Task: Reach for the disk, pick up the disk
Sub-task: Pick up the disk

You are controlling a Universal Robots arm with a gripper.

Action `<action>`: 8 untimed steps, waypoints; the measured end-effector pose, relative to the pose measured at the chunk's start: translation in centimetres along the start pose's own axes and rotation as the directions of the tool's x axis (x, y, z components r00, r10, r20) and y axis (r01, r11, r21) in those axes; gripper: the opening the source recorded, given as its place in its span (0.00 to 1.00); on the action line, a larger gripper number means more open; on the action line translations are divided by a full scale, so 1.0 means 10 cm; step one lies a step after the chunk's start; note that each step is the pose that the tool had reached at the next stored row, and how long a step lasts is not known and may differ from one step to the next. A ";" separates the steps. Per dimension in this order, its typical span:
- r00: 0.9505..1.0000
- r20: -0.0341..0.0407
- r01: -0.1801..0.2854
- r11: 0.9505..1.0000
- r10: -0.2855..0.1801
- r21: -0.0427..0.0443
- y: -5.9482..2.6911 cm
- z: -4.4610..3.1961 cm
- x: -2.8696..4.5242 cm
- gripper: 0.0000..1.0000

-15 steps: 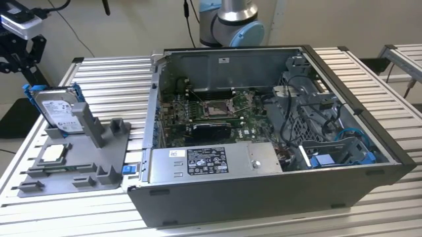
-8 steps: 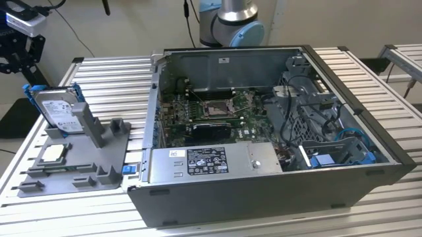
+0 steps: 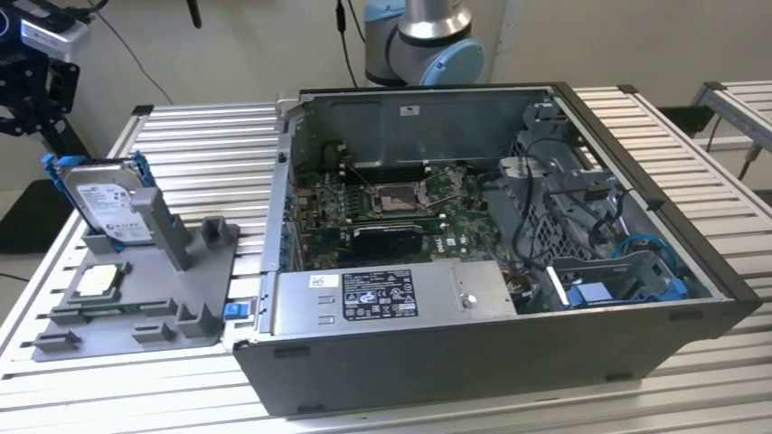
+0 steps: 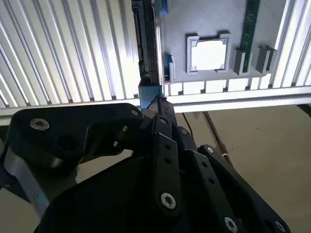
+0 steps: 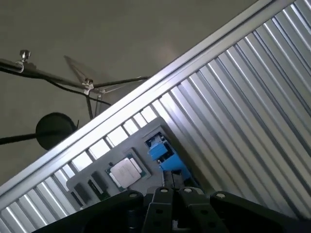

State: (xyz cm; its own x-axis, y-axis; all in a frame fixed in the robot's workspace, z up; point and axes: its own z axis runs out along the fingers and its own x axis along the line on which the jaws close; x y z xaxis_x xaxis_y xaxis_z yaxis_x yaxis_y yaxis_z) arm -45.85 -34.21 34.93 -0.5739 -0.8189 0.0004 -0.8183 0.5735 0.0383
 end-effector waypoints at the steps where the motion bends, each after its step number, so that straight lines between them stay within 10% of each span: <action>1: 1.000 -0.001 0.018 1.000 -0.018 0.000 0.000 0.000 0.000 0.00; 8: 0.990 -0.005 0.144 0.990 -0.144 0.000 0.000 0.000 0.000 0.00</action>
State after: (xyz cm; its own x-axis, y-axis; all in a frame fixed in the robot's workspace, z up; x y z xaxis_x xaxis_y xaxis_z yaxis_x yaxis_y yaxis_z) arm -45.85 -34.20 34.93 -0.4496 -0.8932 0.0004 -0.8926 0.4493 0.0382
